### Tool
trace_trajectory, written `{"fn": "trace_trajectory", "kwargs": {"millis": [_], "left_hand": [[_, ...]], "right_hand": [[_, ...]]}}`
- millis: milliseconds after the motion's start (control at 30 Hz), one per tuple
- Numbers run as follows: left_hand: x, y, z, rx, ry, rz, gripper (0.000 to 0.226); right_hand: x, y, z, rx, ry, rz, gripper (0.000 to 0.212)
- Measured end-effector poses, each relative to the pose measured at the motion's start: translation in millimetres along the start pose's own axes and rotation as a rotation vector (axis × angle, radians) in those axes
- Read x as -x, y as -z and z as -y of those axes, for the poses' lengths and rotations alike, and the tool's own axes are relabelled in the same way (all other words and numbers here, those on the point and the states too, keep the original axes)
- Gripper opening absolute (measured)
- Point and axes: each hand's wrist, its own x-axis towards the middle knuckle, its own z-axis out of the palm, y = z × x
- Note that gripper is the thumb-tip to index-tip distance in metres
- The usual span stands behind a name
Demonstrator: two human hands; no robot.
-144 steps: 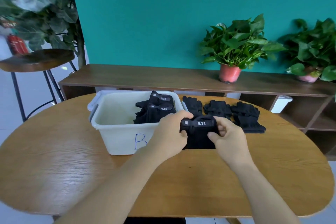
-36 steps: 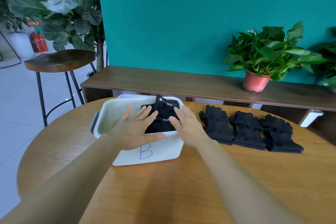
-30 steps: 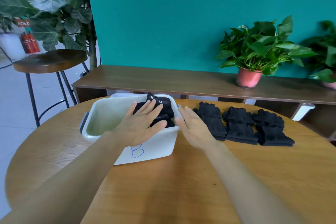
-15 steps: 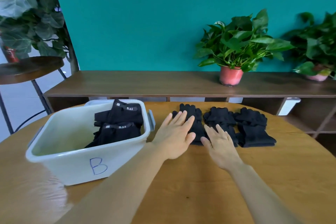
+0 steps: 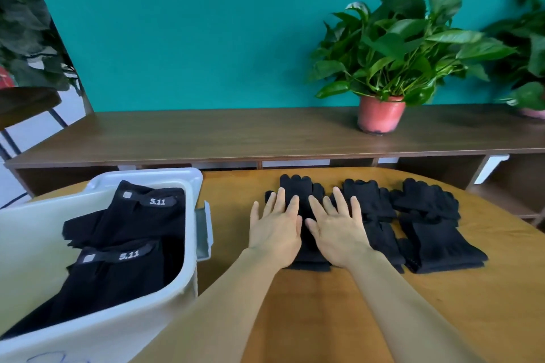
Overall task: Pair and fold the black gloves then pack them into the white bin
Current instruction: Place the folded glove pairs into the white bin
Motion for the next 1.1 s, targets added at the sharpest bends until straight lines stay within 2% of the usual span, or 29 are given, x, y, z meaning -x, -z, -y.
{"fn": "trace_trajectory", "kwargs": {"millis": [233, 433, 667, 1100], "left_hand": [[-28, -19, 13, 0.100, 0.030, 0.124, 0.053], [-19, -28, 17, 0.126, 0.017, 0.130, 0.053], [34, -24, 9, 0.031, 0.051, 0.133, 0.054], [160, -24, -6, 0.087, 0.006, 0.120, 0.053]], "right_hand": [[-27, -5, 9, 0.041, 0.005, 0.117, 0.054], [-13, -3, 15, 0.065, 0.008, 0.135, 0.053], [37, -3, 30, 0.075, 0.025, 0.137, 0.053], [161, -10, 56, 0.042, -0.006, 0.098, 0.053]]}}
